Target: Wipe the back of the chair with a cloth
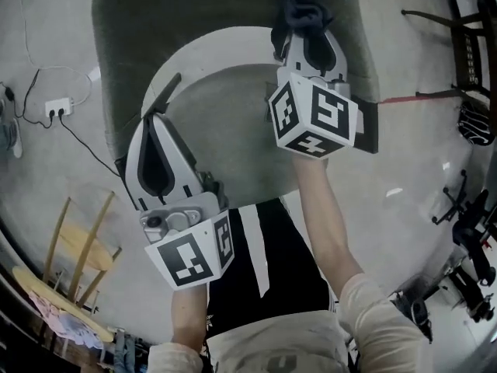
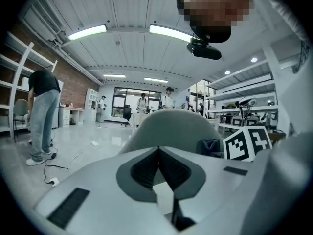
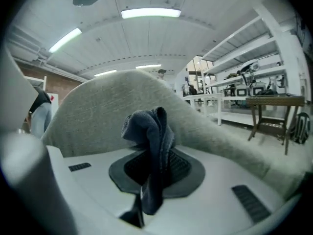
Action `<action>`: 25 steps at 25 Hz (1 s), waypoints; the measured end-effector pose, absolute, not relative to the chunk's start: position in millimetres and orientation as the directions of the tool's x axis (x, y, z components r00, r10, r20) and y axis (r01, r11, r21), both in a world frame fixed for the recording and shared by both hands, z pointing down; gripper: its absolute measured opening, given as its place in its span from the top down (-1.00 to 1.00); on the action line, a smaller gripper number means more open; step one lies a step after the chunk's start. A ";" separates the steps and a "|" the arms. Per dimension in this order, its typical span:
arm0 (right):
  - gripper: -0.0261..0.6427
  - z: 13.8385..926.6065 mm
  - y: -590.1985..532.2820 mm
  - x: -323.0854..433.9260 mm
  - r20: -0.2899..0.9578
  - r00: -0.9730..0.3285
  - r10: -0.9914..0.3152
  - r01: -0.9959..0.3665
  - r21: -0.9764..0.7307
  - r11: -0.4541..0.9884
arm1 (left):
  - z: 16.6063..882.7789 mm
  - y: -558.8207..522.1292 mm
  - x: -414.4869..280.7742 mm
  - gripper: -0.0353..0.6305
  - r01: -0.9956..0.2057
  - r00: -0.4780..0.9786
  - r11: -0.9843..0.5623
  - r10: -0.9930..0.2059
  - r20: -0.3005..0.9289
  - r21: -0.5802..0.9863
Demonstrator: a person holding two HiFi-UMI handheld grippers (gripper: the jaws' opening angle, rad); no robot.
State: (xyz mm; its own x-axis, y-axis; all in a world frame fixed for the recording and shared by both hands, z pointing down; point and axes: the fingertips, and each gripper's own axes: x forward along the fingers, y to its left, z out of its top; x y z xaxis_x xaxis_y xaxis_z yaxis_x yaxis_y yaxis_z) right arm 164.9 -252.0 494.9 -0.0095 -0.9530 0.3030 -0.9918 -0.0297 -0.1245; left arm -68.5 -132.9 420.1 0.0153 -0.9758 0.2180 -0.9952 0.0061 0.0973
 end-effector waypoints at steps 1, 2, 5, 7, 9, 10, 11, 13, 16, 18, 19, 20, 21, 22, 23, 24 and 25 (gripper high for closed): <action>0.75 493.1 -245.7 177.0 0.303 0.039 -0.952 -0.989 -0.125 -0.080 | 419.8 -136.3 -60.6 0.85 -0.995 0.048 -0.027 -0.975 0.218 0.099; 0.75 491.5 -238.7 188.9 0.305 0.087 -0.948 -0.984 -0.125 -0.130 | 419.5 -139.5 -52.8 0.85 -0.993 0.081 -0.060 -0.973 0.218 0.100; 0.75 489.2 -213.7 224.2 0.320 0.223 -0.921 -0.955 -0.119 -0.273 | 418.1 -145.8 -28.8 0.85 -0.985 0.157 -0.137 -0.963 0.218 0.102; 0.75 490.4 -192.8 245.2 0.337 0.309 -0.890 -0.925 -0.113 -0.363 | 418.9 -147.2 -13.1 0.85 -0.978 0.201 -0.181 -0.954 0.223 0.104; 0.75 492.1 -172.9 261.3 0.348 0.379 -0.858 -0.893 -0.107 -0.438 | 421.1 -148.0 0.9 0.85 -0.968 0.247 -0.227 -0.942 0.229 0.109; 0.75 492.7 -164.6 267.7 0.350 0.405 -0.844 -0.879 -0.106 -0.466 | 422.2 -148.5 7.0 0.85 -0.962 0.270 -0.251 -0.935 0.231 0.110; 0.75 493.0 -157.6 272.9 0.351 0.427 -0.833 -0.867 -0.103 -0.487 | 423.3 -148.6 12.5 0.85 -0.956 0.292 -0.273 -0.928 0.232 0.110; 0.75 493.2 -146.3 280.3 0.350 0.456 -0.818 -0.852 -0.092 -0.515 | 425.3 -147.4 21.4 0.85 -0.944 0.327 -0.309 -0.915 0.236 0.111; 0.75 493.7 -133.5 286.5 0.347 0.484 -0.803 -0.838 -0.079 -0.539 | 427.3 -144.7 30.3 0.85 -0.931 0.365 -0.348 -0.900 0.236 0.113; 0.75 494.4 -127.5 289.4 0.348 0.499 -0.793 -0.829 -0.075 -0.554 | 427.5 -144.2 34.5 0.85 -0.924 0.382 -0.365 -0.894 0.233 0.114; 0.75 494.9 -124.8 290.7 0.350 0.506 -0.788 -0.824 -0.073 -0.561 | 427.4 -143.9 36.0 0.85 -0.922 0.388 -0.371 -0.892 0.232 0.114; 0.75 495.5 -122.5 291.9 0.352 0.511 -0.784 -0.821 -0.071 -0.566 | 427.2 -143.5 37.3 0.85 -0.920 0.393 -0.376 -0.890 0.231 0.115; 0.75 495.8 -120.8 292.8 0.353 0.513 -0.782 -0.820 -0.067 -0.568 | 426.8 -142.9 38.6 0.85 -0.918 0.396 -0.379 -0.889 0.229 0.116; 0.75 495.5 -119.8 293.4 0.354 0.511 -0.784 -0.822 -0.065 -0.565 | 426.0 -142.1 39.9 0.84 -0.917 0.398 -0.380 -0.889 0.226 0.117; 0.75 493.9 -119.5 293.2 0.354 0.503 -0.788 -0.828 -0.063 -0.557 | 424.7 -141.2 41.0 0.85 -0.917 0.397 -0.380 -0.890 0.223 0.119; 0.75 490.2 -119.7 291.9 0.351 0.492 -0.797 -0.837 -0.062 -0.544 | 422.3 -140.8 41.5 0.85 -0.918 0.395 -0.377 -0.892 0.219 0.121; 0.75 483.4 -120.8 289.5 0.344 0.479 -0.808 -0.848 -0.059 -0.527 | 418.0 -141.4 41.4 0.85 -0.920 0.391 -0.373 -0.895 0.214 0.122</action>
State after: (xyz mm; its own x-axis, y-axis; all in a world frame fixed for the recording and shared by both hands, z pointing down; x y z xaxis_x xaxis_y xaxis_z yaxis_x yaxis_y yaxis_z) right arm 289.5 -120.8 483.4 0.4787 -0.8077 0.3441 -0.8475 -0.5274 -0.0590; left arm 41.4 -141.4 418.0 0.3911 -0.8952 0.2138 -0.9198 -0.3727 0.1223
